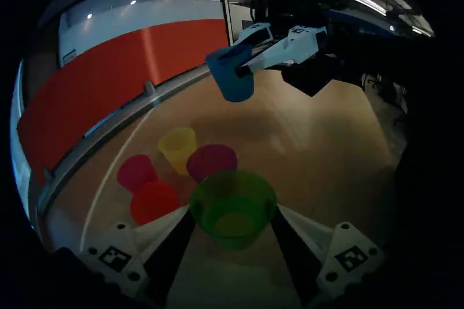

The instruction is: Pour water

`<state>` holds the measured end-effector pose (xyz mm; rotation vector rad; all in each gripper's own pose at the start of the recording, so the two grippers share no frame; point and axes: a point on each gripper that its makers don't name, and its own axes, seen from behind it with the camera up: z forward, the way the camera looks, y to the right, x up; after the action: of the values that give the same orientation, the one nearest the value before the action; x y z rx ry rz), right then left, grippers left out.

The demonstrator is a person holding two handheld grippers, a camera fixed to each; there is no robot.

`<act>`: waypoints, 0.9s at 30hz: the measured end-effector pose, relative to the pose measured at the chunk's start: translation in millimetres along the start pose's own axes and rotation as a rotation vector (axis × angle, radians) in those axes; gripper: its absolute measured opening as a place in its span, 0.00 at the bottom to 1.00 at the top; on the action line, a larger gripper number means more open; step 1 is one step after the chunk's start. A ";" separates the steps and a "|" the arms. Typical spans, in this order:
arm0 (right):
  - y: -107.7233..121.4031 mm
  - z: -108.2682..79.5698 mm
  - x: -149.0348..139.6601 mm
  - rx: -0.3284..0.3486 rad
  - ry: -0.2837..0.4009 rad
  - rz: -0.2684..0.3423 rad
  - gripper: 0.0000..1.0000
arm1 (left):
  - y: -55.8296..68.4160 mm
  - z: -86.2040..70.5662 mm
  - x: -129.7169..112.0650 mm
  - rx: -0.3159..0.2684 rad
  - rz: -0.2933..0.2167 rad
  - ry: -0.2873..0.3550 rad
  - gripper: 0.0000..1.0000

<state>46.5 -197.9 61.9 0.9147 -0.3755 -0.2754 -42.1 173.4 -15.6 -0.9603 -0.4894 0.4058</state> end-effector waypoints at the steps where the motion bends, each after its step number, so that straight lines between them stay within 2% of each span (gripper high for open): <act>1: 0.7 1.1 -2.1 0.001 -0.004 0.002 0.91 | 0.5 1.4 -2.3 -0.003 -0.002 -0.005 0.85; 11: 8.4 12.7 -26.6 -0.005 -0.057 -0.002 0.91 | 5.4 11.0 -19.1 -0.031 -0.032 -0.028 0.86; 27: 3.4 27.5 -41.6 0.005 -0.088 0.003 0.91 | 6.5 21.1 -32.9 -0.054 -0.064 -0.031 0.85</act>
<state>-2.5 -199.4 71.7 0.9084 -0.4588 -0.3127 -81.7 173.5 -18.1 -0.9896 -0.5601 0.3517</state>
